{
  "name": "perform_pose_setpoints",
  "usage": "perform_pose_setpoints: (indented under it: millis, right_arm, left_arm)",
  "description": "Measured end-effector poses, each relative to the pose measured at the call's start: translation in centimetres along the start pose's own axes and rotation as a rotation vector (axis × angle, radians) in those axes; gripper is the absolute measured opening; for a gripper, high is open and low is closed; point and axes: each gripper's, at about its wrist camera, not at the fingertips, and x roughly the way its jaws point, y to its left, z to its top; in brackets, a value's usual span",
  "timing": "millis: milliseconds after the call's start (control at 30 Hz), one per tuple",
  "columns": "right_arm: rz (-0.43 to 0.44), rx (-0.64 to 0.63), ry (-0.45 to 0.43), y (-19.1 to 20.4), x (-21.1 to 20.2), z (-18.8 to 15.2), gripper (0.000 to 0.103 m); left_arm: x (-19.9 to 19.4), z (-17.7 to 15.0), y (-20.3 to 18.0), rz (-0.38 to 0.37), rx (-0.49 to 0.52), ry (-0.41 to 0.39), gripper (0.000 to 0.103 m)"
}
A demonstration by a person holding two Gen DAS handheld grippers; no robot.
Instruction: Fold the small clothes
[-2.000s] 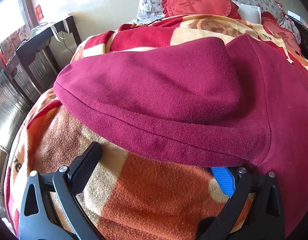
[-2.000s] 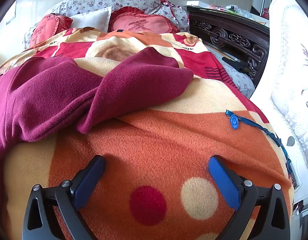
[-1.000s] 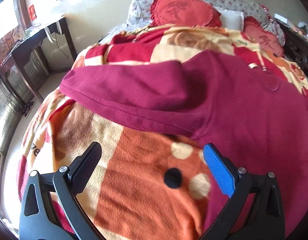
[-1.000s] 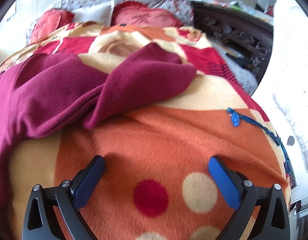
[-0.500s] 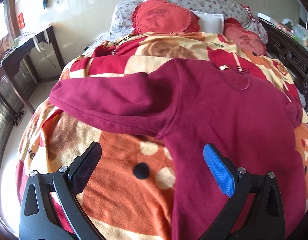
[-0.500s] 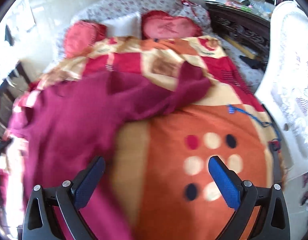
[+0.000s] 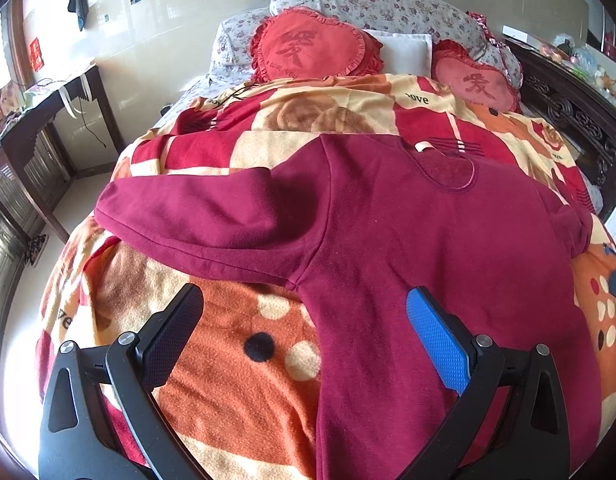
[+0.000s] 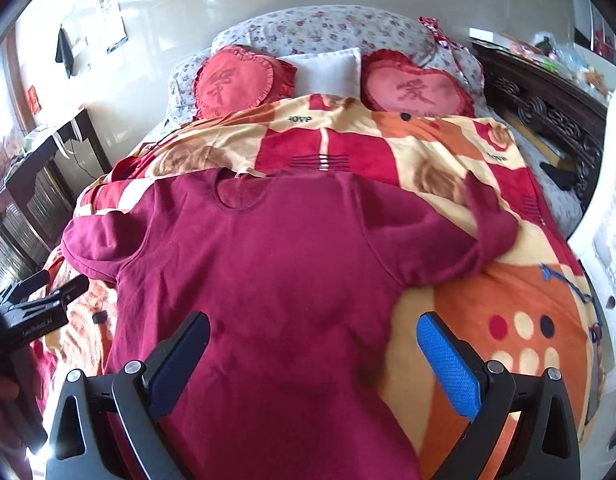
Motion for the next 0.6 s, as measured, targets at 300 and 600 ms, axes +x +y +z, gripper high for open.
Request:
perform_pose_setpoints:
  millis: [300,600]
  right_arm:
    - [0.036,0.002,-0.001,2.1,2.1,1.1,0.103]
    - [0.009,0.016,-0.01,2.7,3.9,1.9,0.103]
  left_arm:
    - [0.5,0.7,-0.7,-0.023,-0.012,0.001,0.102]
    - [1.5,1.2,-1.7,-0.029,-0.003,0.012,0.102]
